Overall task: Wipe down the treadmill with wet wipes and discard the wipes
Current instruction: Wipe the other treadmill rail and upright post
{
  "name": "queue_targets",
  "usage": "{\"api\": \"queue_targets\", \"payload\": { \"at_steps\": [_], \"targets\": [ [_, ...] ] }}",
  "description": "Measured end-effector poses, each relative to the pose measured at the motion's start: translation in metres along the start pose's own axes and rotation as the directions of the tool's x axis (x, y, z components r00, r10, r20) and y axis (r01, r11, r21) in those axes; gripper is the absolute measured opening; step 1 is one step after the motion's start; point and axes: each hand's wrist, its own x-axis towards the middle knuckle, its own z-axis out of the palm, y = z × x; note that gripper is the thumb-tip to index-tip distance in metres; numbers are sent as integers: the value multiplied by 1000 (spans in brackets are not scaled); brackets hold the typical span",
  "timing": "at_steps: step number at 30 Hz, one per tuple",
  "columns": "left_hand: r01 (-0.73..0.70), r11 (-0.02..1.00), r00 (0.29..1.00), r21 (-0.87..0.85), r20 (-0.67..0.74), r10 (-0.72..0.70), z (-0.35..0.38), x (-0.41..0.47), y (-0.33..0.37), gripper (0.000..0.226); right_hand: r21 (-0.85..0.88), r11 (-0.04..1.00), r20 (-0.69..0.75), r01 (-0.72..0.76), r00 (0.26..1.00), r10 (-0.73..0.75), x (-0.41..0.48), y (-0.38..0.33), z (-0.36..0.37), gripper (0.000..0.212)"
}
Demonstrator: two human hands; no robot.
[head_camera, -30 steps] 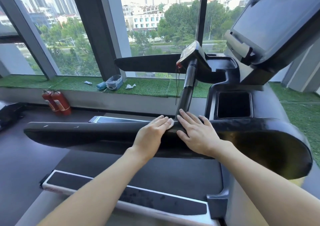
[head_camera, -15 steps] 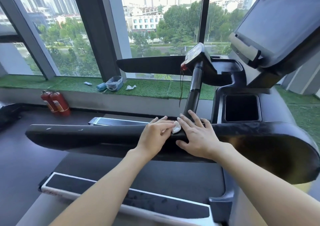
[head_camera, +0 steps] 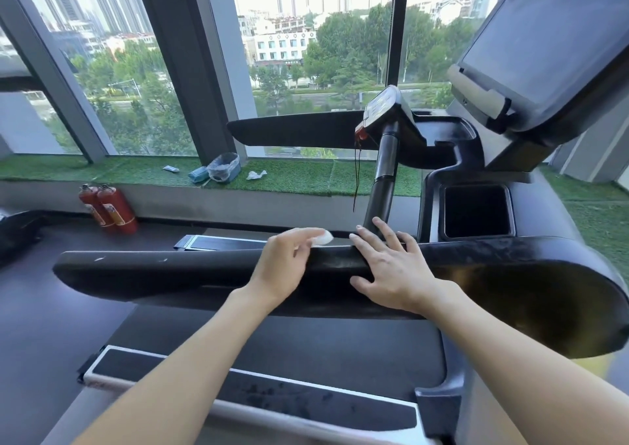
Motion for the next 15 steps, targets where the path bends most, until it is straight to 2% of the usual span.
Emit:
{"api": "queue_targets", "payload": {
  "at_steps": [3, 6, 9, 12, 15],
  "targets": [
    [-97, 992, 993, 78, 79, 91, 19, -6, 3, 37, -12, 1000, 13, 2, 1000, -2, 0, 0, 0, 80],
    [-108, 976, 994, 188, 22, 106, 27, -11, -2, 27, -11, 1000, 7, 3, 1000, -3, 0, 1, 0, 79],
    [-70, 994, 996, 82, -44, 74, 31, -10, -3, 20, -17, 1000, 6, 8, 1000, -8, 0, 0, 0, 79],
    [-82, 993, 995, 86, -57, 87, 26, -11, -7, 20, -11, 1000, 9, 17, 1000, -17, -1, 2, -1, 79],
    [-29, 996, 996, 85, -76, 36, 5, -17, -20, 19, 4, 1000, 3, 21, 1000, -21, -2, 2, -1, 78]
  ]
}}
